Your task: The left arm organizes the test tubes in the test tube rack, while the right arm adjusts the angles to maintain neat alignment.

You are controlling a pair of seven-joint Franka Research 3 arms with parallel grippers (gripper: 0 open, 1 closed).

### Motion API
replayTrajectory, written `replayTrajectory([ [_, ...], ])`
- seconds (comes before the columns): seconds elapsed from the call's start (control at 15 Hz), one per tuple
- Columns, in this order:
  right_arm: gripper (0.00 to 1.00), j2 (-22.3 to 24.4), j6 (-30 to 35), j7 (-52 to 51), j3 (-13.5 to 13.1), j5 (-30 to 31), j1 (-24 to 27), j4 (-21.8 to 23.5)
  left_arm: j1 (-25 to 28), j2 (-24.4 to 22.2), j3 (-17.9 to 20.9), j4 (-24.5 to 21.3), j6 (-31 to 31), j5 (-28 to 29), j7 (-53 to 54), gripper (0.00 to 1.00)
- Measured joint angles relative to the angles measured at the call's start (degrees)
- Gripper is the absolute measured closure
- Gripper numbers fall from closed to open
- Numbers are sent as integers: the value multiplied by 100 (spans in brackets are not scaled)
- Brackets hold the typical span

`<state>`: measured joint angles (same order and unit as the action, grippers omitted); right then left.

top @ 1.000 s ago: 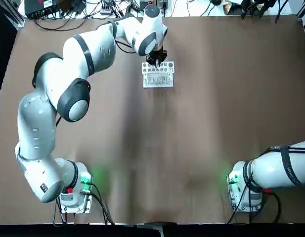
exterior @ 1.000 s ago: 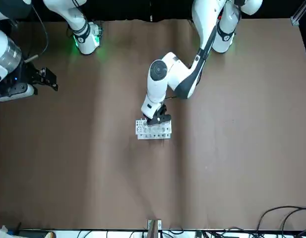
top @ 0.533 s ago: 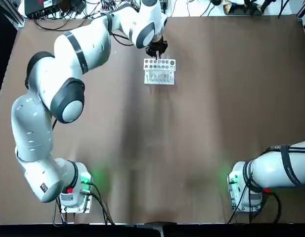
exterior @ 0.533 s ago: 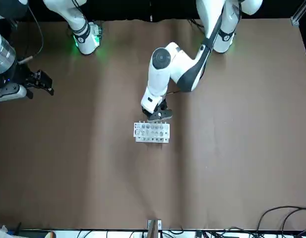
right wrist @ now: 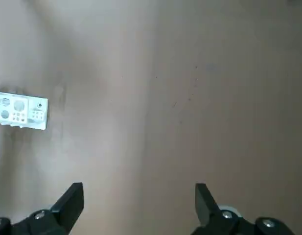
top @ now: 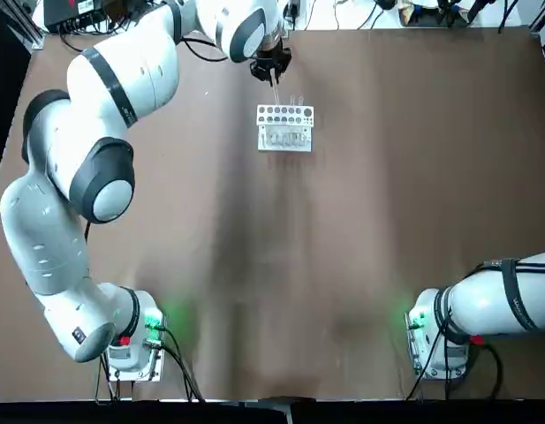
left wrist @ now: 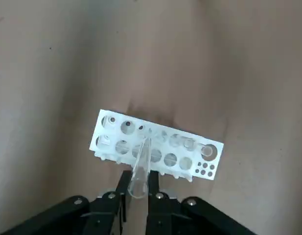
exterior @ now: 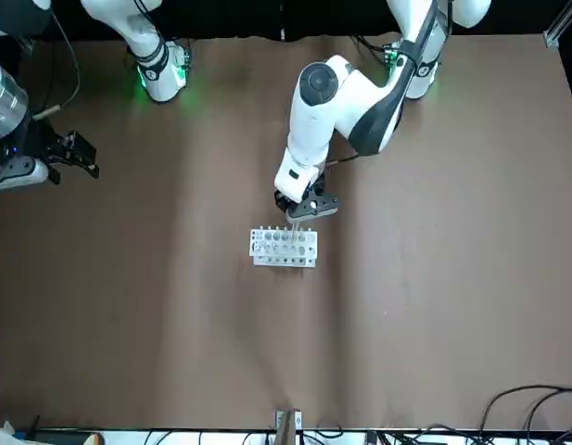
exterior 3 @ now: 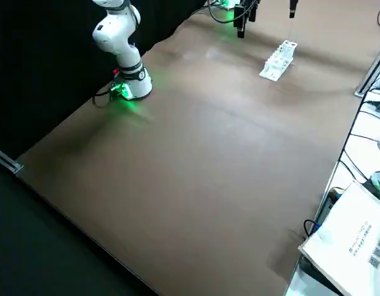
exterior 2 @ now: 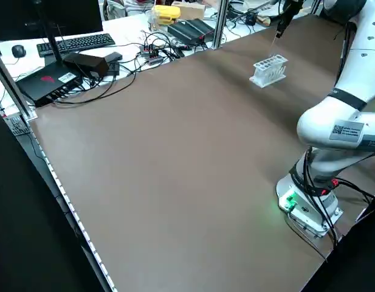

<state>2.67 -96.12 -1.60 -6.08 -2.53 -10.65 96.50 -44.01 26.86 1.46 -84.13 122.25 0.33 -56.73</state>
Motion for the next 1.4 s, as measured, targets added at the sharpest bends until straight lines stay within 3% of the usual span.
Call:
replayTrajectory([
  [1.4, 0, 0, 58, 11, 11, 10, 12, 11, -143, 397, 15, -38, 620, 95, 0, 82],
])
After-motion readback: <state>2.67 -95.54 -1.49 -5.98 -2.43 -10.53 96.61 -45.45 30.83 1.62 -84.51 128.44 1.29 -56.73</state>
